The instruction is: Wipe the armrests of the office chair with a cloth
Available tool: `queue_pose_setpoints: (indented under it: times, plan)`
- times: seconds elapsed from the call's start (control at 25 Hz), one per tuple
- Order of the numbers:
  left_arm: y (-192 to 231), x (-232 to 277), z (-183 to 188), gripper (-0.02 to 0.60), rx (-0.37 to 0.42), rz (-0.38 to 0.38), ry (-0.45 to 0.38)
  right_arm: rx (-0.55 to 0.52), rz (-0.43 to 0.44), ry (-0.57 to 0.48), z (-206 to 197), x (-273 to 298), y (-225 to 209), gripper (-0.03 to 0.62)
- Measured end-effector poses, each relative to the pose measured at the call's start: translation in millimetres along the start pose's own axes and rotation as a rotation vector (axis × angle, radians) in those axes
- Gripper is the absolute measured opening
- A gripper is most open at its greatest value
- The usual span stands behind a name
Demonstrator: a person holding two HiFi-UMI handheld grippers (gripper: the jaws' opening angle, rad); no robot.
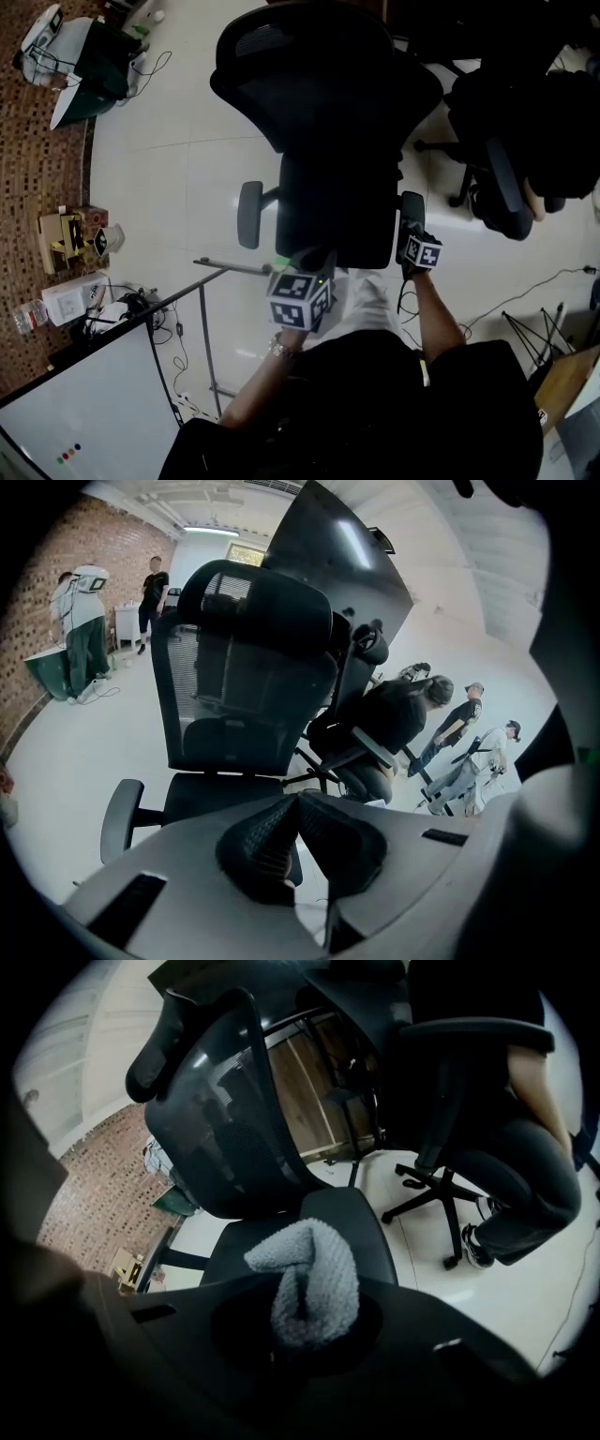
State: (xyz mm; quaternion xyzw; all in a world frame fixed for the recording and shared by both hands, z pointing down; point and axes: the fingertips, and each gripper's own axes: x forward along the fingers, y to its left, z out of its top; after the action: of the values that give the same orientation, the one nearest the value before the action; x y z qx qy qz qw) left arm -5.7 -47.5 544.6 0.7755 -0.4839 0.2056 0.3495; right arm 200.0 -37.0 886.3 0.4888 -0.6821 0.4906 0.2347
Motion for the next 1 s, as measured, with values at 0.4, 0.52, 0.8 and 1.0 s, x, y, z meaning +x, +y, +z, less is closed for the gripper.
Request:
queue_pose_setpoints:
  times: [0.4,0.52,0.8,1.0]
  plan:
    - [6,0,7,-0.005,-0.010,0.005,0.004,0.002,0.021,0.198,-98,-38,9,0.020]
    - [13,-5,9,-0.005,-0.010,0.017,0.001,-0.017,0.006,0.193,-74,-36,13,0.020]
    - [26,-10,-3,-0.005,-0.014,0.037,0.015,-0.160,-0.104,0.098,66,24,4,0.020]
    - [25,-9,-11,-0.005,-0.037,0.042,0.028,-0.172,-0.089,0.104,82,54,2,0.020]
